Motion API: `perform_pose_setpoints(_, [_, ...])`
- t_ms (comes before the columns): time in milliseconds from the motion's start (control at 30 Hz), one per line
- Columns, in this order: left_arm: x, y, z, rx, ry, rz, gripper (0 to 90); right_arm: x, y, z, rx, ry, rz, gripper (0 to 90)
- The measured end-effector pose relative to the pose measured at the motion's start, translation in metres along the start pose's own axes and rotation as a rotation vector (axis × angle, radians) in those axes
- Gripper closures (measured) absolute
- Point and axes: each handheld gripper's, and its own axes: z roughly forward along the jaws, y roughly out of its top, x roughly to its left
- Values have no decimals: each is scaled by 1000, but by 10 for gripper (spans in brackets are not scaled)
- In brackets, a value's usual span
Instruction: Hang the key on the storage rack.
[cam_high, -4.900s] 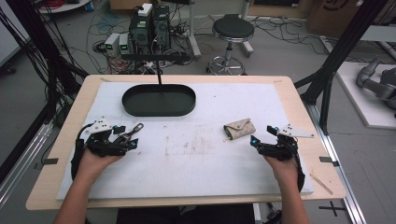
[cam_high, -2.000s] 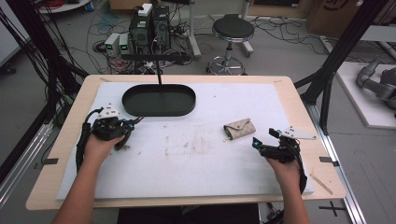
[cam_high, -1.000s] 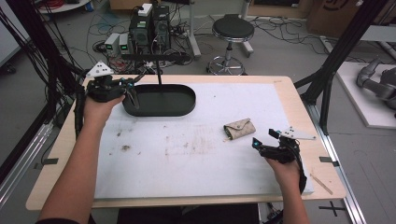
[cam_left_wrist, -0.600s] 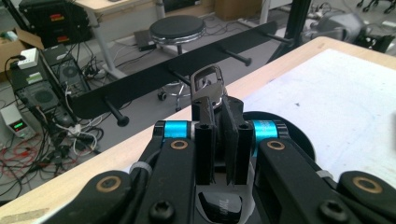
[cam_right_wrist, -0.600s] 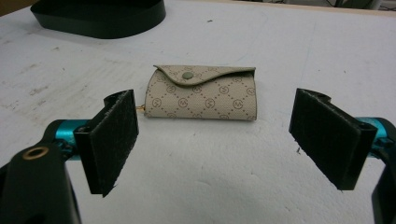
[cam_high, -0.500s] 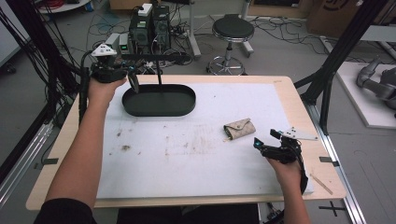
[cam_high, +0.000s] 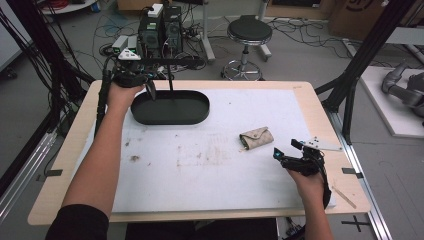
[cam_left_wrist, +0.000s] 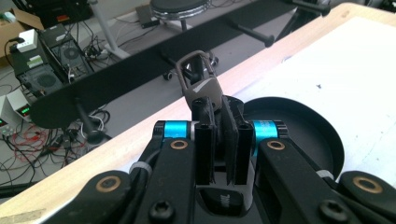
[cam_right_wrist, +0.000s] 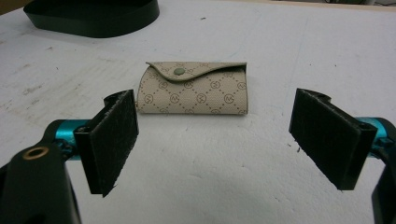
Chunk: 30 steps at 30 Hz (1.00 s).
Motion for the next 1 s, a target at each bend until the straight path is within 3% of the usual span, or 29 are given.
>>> perform_pose_setpoints(467, [1,-3,17,37,1,13,830,-1,0,0,2,2,0,160])
perform_pose_setpoints(600, [1,-4,20,53,9,18,792,0,0,-1,0,-1,-1,160])
perform_pose_setpoints(667, [1,-4,20,52,7,9,741,-1,0,-1,-1,0,6,159])
perform_pose_setpoints(933, [1,-14,12,52,-27,-19,680,0,0,-1,3,4,1,160])
perform_pose_setpoints(1000, [-1,-22,8,57,-49,-49,631,1,0,-1,-1,5,-7,160])
